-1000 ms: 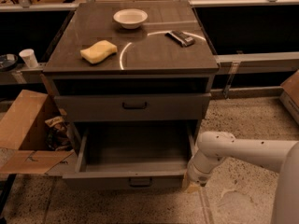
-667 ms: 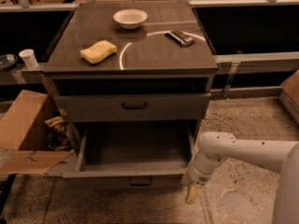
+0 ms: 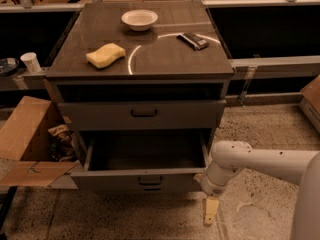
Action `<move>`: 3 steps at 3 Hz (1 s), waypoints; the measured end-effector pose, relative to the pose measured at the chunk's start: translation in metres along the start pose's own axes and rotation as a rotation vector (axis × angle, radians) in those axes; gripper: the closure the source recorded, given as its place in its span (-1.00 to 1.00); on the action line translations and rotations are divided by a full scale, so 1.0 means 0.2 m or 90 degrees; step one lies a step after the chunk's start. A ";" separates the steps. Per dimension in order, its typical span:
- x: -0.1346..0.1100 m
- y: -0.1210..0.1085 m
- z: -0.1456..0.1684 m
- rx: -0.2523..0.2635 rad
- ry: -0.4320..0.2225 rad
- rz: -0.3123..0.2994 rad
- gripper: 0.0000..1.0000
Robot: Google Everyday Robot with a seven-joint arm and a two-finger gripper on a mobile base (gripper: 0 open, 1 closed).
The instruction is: Close middle drawer
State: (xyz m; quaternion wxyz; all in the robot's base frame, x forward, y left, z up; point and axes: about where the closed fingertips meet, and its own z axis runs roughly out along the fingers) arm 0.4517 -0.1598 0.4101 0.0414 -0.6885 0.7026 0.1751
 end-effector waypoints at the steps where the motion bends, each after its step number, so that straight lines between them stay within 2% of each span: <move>1: -0.01 -0.03 0.01 0.012 -0.008 -0.015 -0.62; 3: -0.03 -0.22 0.00 0.058 -0.026 -0.061 0.31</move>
Offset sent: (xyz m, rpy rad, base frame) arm 0.0473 0.0061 0.0013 0.0534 -0.1359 0.0617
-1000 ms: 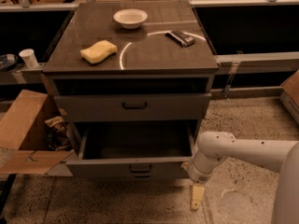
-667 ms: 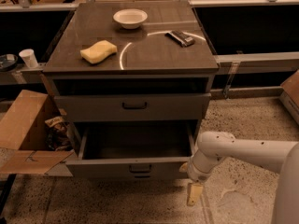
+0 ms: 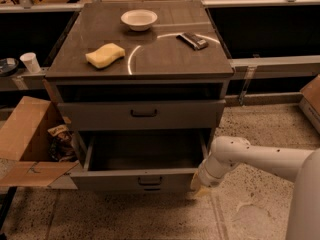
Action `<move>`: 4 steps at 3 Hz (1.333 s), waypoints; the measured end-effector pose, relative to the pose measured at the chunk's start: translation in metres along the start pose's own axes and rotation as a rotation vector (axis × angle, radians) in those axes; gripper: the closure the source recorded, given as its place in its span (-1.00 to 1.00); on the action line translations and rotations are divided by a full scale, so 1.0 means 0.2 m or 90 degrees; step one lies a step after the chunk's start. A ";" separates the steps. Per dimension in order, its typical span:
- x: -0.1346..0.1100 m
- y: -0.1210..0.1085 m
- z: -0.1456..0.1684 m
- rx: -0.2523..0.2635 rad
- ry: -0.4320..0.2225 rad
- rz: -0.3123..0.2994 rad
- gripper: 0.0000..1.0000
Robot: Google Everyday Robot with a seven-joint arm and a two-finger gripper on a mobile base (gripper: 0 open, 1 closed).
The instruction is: Close middle drawer
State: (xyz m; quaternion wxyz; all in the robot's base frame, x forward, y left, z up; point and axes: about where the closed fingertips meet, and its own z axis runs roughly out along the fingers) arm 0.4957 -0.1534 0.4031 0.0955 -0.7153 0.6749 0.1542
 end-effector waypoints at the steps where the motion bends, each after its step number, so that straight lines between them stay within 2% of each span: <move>1: 0.00 -0.13 0.02 0.027 -0.009 -0.020 0.78; 2: 0.00 -0.18 0.02 0.038 -0.013 -0.028 1.00; 3: 0.00 -0.30 0.03 0.057 -0.022 -0.041 1.00; 4: 0.00 -0.30 0.03 0.057 -0.022 -0.041 1.00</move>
Offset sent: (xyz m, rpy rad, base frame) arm 0.0864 0.0065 -0.0067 0.0569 -0.1702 0.0353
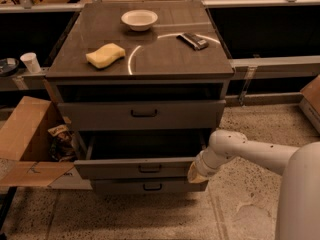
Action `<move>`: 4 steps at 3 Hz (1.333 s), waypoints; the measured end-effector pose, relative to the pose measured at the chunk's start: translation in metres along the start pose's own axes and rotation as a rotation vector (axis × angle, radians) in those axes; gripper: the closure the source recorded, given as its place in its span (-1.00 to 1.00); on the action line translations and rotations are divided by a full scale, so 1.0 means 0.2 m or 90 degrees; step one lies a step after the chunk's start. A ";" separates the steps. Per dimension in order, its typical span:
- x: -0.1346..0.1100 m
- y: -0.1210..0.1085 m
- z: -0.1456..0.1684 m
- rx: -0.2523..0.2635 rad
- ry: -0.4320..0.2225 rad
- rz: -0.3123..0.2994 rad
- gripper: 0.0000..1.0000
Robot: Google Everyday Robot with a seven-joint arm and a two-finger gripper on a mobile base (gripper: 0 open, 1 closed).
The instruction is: Close middle drawer
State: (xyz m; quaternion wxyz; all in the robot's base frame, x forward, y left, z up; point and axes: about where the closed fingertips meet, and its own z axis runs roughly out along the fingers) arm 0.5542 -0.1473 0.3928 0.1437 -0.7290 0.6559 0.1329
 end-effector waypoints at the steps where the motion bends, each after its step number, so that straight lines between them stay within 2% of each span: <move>1: 0.00 0.00 0.01 -0.001 0.001 0.001 0.46; 4: 0.02 -0.05 0.07 -0.001 -0.016 0.009 -0.93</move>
Offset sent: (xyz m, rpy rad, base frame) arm 0.0011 0.0004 -0.0114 -0.0108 0.0044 -0.0096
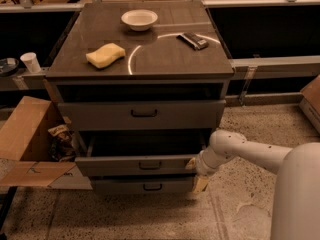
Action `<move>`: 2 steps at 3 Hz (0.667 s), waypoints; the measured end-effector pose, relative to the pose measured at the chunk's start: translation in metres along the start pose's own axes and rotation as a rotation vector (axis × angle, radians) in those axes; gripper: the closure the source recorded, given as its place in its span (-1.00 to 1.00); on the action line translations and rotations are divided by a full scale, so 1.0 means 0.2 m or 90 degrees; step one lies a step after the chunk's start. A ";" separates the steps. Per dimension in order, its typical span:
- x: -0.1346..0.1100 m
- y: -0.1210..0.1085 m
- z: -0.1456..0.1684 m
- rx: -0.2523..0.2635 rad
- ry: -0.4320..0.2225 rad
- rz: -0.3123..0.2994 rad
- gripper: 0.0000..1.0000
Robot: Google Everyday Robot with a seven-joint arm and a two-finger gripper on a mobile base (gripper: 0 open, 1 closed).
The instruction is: Close middle drawer
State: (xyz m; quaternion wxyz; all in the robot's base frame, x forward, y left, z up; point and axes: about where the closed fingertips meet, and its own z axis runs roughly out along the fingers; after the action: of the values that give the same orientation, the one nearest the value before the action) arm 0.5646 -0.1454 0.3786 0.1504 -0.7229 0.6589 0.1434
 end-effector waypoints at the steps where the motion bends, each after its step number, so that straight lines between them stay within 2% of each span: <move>1: 0.01 -0.02 0.01 -0.001 -0.006 0.002 -1.00; 2: 0.01 -0.03 0.02 -0.001 -0.010 0.002 -1.00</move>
Offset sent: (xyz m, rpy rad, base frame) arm 0.0133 -0.0025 -0.0015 0.0206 -0.0034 -0.0071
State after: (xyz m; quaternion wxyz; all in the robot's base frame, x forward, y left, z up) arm 0.5717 -0.1453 0.3744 0.1549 -0.7206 0.6590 0.1497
